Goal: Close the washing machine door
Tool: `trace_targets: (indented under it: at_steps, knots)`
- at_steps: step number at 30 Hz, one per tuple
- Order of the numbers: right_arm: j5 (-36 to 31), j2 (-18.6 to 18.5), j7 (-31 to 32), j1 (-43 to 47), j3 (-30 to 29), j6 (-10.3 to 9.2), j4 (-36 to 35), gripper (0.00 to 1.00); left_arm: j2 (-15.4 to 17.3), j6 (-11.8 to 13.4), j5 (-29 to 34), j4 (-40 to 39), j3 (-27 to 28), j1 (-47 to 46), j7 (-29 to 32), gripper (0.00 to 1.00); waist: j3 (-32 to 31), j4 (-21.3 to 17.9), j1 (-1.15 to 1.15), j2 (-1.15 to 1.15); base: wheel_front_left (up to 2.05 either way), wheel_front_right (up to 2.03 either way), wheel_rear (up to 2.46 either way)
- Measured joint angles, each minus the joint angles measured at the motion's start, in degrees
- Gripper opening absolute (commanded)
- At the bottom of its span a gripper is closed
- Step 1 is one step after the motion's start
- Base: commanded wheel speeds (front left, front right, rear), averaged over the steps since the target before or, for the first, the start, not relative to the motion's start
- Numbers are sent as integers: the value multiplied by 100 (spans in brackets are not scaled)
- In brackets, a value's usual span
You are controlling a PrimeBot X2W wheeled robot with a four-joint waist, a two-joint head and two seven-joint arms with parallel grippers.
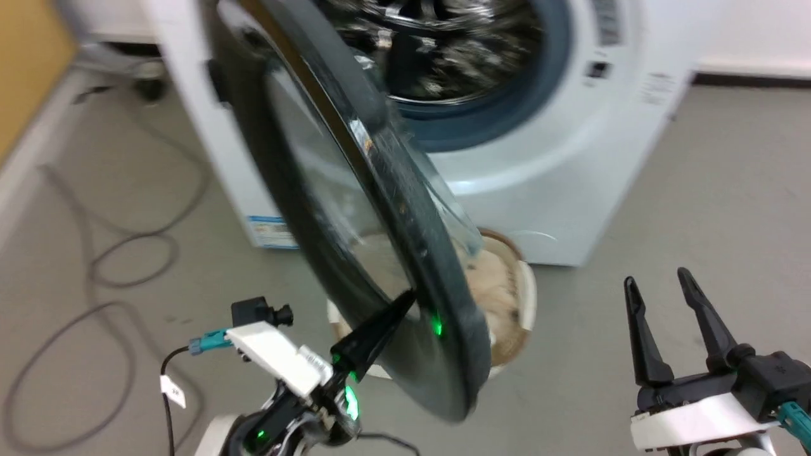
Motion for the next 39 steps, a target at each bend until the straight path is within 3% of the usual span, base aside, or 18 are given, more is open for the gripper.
trace_targets:
  at_steps: [10, 20, 25, 30, 35, 39]
  knots:
    - [109, 1, 0, -2, -2, 0, -22, 100, 2, -162, -342, 976, -461, -1216, -1518, 0, 272, -1233, 0, 0, 0, 0, 0]
    - [292, 1, 0, -6, 109, 0, -20, 100, -21, -336, -595, 2215, -756, -2582, -2749, 0, 466, -1930, 0, 0, 0, 0, 0]
    - [294, 0, 0, -3, 115, 0, -14, 100, -30, -514, -793, 2665, -992, -2869, -2862, 0, 430, -1928, 0, 0, 0, 0, 0]
    - [288, 2, 0, 4, 83, 0, -23, 100, 1, -661, -571, 2832, -1324, -2828, -2796, 0, 327, -1727, 0, 0, 0, 0, 0]
    - [230, 2, 0, 40, 20, 0, -51, 100, 408, -737, 397, 2525, -1953, -2370, -2893, 0, 162, -1403, 0, 0, 0, 0, 0]
    - [159, 0, -1, 121, 2, 0, -80, 100, 1004, -754, 1541, 2148, -2385, -1975, -3529, 0, 15, -1071, 0, 0, 0, 0, 0]
